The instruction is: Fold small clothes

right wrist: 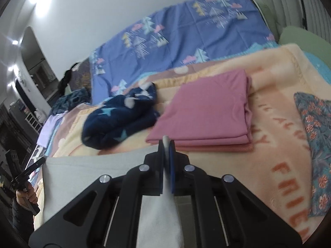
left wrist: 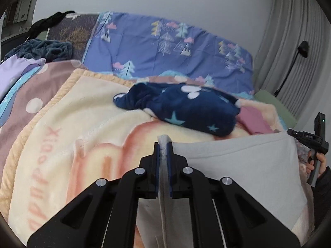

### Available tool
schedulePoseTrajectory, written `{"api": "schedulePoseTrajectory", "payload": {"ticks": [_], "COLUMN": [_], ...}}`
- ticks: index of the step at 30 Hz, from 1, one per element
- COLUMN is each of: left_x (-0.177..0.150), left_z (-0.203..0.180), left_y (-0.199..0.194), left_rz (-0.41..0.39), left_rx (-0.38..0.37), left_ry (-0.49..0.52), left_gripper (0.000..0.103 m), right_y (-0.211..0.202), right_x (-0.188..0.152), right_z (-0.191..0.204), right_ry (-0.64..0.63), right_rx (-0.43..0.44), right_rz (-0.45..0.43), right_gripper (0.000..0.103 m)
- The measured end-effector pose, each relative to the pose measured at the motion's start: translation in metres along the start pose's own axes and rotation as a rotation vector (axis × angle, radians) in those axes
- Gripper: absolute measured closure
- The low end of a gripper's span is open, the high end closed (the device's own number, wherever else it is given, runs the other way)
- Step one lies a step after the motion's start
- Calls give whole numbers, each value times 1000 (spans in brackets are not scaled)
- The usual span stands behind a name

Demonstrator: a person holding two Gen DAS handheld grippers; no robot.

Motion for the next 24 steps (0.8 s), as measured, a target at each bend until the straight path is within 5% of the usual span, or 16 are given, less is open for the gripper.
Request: {"api": "schedulePoseTrajectory", "payload": {"ticks": [6,8,12,15,17,21,24], "left_x": [-23,-25,-14,-18,-34,-105,-162], "left_z": [12,9,-15,-81,-135,-263,-335], "left_y": [62,53,13,-10,-11,11,31], "left_rz": [200,187,97,81,116,269,357], "left_rx": [128,154,160,31,-31,-208,-252], "left_ry": [31,54,81,180,285,514,676], "left_gripper": [91,79,78,76,63,54,49], "right_y": [55,47,20,9,8,13,11], "right_x": [-21,-28,-40,-54,-62,-71,-74], "right_z": [-17,-28,-54,-70,-78,-83,-87], "right_ry": [58,92,144,154,171,179,181], "right_rx": [-93,-54,3,40,82,121,166], "right_rz": [144,137,90,99,112,138,133], "right_gripper": [92,82,78,78,78,78,76]}}
Point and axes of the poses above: each gripper's, at about its wrist camera, not at the fingertips, and y roughly the way its jaws point, z to its left, x to its top, the point moved 1 cm from there along y, roughly the way its jaws point, and after that the axes turned 12 degrees about -x, right-handed, at the moved point
